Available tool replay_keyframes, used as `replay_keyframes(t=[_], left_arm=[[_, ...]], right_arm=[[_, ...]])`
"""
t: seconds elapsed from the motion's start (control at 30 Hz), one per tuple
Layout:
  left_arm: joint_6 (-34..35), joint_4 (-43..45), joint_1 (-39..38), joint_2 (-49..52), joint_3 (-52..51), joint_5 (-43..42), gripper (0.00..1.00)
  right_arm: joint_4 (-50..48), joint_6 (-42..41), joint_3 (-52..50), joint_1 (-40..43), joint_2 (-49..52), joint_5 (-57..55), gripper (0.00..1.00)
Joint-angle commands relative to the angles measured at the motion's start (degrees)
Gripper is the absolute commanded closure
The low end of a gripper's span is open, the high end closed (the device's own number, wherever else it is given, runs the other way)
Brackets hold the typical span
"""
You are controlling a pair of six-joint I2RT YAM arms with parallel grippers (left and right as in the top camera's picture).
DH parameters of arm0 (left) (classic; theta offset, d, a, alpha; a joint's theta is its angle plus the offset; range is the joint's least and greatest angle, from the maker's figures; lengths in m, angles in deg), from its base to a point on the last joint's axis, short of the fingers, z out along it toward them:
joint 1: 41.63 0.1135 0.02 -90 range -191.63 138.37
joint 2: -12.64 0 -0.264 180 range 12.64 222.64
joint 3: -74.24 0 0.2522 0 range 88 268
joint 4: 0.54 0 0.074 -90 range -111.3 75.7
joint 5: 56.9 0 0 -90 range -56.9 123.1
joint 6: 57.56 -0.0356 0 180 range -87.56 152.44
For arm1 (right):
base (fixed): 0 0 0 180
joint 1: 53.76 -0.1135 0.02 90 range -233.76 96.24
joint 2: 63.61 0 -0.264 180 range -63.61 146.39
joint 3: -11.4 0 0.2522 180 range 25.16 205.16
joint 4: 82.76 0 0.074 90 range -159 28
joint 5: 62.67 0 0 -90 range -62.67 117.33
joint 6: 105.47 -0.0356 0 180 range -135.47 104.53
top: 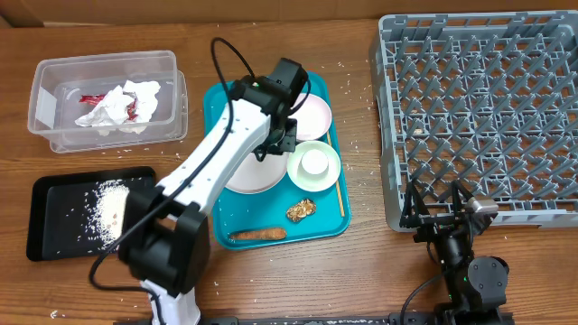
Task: Sort waste into correct bins and load items into the dishwasher
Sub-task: 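Lower the white plate onto the teal tray and release it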
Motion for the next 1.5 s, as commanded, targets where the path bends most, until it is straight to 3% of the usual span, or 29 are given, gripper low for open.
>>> replay_keyframes(t=[0.0, 0.07, 0.3, 0.5, 1.17, 1.47], left_arm=[[0.9, 0.0, 0.2, -2.3, 1.3, -3.3, 0.55], [0.9, 0.0, 0.2, -2.3, 1.2, -4.5, 0.0], [0.3, -1.7, 0.2, -2.3, 1.1, -8.4, 0.0], [-6.6, -0.7, -1.2, -2.3, 1.1, -16.3, 0.0], [-6.6, 6.1, -6.5, -2.3, 1.0, -13.9, 0.0], [-0.5, 6.4, -6.8, -2.1, 1.0, -8.4, 0.0]], right_arm=[[-0.3, 0.4, -0.6, 0.1, -0.5, -0.5, 0.0], [-0.3, 0.4, -0.6, 0.1, -0.5, -0.5, 0.0], [-0.3, 0.4, -0.6, 0.1, -0.5, -0.5, 0.0], [-0.3, 0.4, -0.6, 0.1, -0.5, -0.5, 0.0], [-0.3, 0.4, -0.6, 0.1, -0.5, -0.5, 0.0], [-0.3, 0.4, -0.6, 0.1, -0.5, -0.5, 0.0]])
